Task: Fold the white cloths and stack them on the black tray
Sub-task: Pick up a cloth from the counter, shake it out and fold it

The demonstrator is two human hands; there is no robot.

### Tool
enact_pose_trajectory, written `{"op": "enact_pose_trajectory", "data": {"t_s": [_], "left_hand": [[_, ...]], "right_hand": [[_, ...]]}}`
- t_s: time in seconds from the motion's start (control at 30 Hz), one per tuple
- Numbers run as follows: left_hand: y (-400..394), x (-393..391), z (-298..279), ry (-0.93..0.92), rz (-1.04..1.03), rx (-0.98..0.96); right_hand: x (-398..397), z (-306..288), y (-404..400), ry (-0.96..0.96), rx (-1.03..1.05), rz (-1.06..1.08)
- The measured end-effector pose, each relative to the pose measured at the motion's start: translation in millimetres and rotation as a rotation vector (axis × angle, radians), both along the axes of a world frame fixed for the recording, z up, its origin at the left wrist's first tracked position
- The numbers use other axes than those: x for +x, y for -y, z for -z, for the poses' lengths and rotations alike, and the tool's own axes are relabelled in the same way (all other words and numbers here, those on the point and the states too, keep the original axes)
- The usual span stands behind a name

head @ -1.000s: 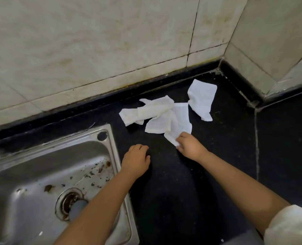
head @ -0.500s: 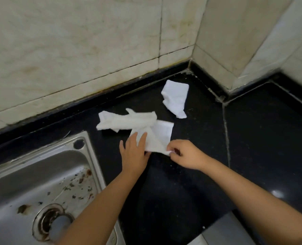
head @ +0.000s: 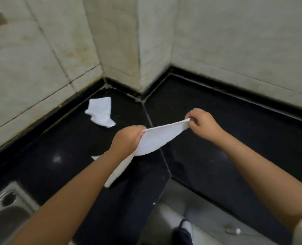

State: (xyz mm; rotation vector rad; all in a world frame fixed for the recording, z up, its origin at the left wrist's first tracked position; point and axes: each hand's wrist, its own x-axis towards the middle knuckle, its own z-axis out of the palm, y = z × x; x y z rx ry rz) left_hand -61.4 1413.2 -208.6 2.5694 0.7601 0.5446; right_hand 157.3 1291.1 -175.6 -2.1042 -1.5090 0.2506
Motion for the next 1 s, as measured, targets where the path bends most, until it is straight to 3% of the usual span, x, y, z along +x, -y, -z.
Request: {"op": "enact_pose_trajectory", "data": {"t_s": [0.2, 0.4, 0.57, 0.8, 0.9, 1.0], "left_hand": [[22.2, 120.5, -61.2, 0.297, 0.007, 0.019], [72.1, 191.6, -57.8, 0.292, 0.247, 0.169], [110.2, 203.7, 5.1, -0.224, 0.494, 0.087], [146.9, 214.6, 64.3, -0.791, 0.701, -0.191], [146.4, 226.1, 66.9, -0.934, 0.778, -0.273], [139.4, 246.0, 65.8, -0.906, 0.762, -0.330]], "right_hand": [[80.8, -60.1, 54.0, 0.158, 0.443, 0.279], [132.9, -55.7, 143.9, 0.240, 0.409, 0.337], [141.0, 19.3, 230.3, 0.194, -0.061, 0.199], [127.1, 83.7, 286.7, -0.261, -0.682, 0.095], [139.8, 87.0, 294.4, -0.554, -0.805, 0.123], [154.0, 88.0, 297.5, -0.719, -0.767, 0.217]]}}
